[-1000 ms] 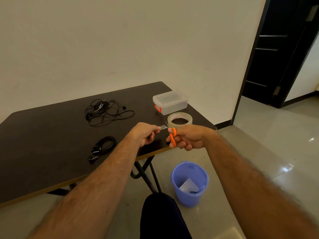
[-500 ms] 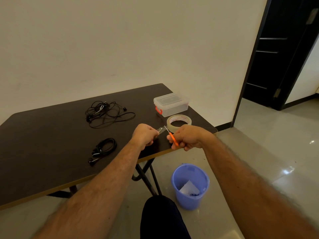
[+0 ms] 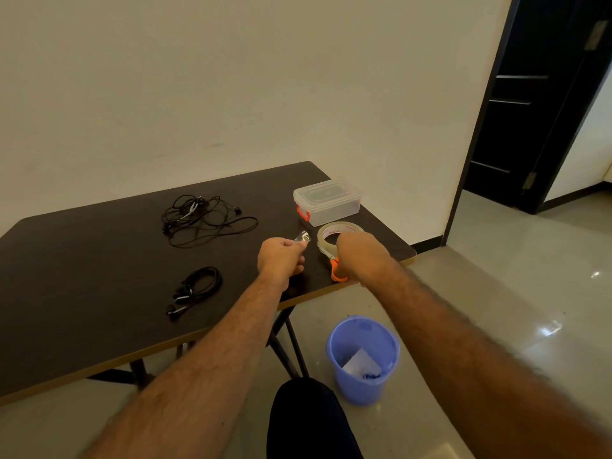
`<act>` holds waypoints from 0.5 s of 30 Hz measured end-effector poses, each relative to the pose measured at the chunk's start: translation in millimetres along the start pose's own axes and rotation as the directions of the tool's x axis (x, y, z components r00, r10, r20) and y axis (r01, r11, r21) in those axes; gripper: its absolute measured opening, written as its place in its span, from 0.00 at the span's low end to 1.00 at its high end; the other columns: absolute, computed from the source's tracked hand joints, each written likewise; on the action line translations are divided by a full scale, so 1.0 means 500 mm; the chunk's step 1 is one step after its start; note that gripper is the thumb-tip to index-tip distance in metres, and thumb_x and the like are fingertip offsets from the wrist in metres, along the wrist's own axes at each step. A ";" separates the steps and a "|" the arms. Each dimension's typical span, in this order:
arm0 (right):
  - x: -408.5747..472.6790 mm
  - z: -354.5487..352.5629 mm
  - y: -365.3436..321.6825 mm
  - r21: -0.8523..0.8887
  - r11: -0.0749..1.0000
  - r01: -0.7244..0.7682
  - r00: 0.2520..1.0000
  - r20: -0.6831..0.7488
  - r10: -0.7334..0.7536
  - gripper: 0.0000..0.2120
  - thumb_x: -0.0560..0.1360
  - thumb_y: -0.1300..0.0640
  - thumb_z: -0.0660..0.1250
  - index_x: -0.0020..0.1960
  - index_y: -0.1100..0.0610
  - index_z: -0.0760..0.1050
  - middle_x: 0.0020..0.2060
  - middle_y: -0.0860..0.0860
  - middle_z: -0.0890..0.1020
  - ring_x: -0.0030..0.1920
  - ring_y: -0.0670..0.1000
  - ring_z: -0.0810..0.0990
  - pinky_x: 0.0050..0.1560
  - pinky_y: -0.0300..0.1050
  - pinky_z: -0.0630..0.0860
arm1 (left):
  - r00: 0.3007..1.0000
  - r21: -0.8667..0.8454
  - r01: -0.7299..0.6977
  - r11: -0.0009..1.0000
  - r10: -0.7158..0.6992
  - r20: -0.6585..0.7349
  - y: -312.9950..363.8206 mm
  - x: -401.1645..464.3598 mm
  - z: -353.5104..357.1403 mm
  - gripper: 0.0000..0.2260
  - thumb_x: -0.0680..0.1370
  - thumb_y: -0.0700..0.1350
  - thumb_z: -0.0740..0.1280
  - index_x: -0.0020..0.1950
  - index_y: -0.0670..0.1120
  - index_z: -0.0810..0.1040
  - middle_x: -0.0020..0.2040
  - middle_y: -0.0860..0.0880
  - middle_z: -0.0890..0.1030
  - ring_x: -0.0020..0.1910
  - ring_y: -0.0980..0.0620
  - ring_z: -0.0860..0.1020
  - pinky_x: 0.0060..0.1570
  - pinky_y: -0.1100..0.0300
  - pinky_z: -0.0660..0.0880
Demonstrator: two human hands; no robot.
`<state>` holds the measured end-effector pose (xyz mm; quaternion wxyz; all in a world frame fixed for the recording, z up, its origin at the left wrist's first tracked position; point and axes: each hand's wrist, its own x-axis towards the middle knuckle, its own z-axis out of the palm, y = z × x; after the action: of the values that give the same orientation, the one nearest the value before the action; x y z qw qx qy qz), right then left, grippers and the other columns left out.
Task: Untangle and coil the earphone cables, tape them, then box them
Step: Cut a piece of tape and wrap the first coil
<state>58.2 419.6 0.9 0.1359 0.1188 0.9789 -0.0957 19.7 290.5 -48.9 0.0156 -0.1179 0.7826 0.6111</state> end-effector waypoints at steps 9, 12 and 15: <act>-0.012 0.003 -0.002 0.040 0.996 0.076 0.990 -0.119 -0.070 0.25 0.77 0.56 0.71 0.71 0.56 0.68 0.64 0.56 0.76 0.63 0.56 0.76 0.64 0.51 0.73 | 0.999 0.007 -0.020 1.000 0.020 0.025 0.002 -0.020 0.076 0.05 0.70 0.36 0.76 0.38 0.43 0.82 0.38 0.45 0.85 0.37 0.49 0.85 0.43 0.48 0.83; -0.006 0.007 -0.003 0.096 0.993 0.066 0.991 -0.123 -0.054 0.25 0.77 0.55 0.70 0.71 0.56 0.68 0.64 0.57 0.76 0.63 0.56 0.76 0.64 0.51 0.73 | 0.998 0.047 -0.049 0.998 0.051 -0.041 -0.002 -0.015 0.086 0.08 0.69 0.38 0.77 0.37 0.45 0.79 0.37 0.45 0.84 0.38 0.48 0.84 0.43 0.47 0.83; -0.002 0.019 0.003 0.098 0.991 0.087 0.973 -0.222 -0.063 0.23 0.77 0.54 0.69 0.70 0.56 0.70 0.63 0.57 0.77 0.61 0.55 0.77 0.62 0.50 0.74 | 0.995 0.082 -0.069 0.994 0.074 -0.067 -0.005 -0.008 0.090 0.09 0.68 0.39 0.78 0.38 0.47 0.79 0.38 0.46 0.83 0.41 0.48 0.83 0.44 0.47 0.82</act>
<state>61.7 418.7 -7.7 0.0169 0.0985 0.9851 -0.1397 18.6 333.8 -61.9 -0.0289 -0.1103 0.8100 0.5752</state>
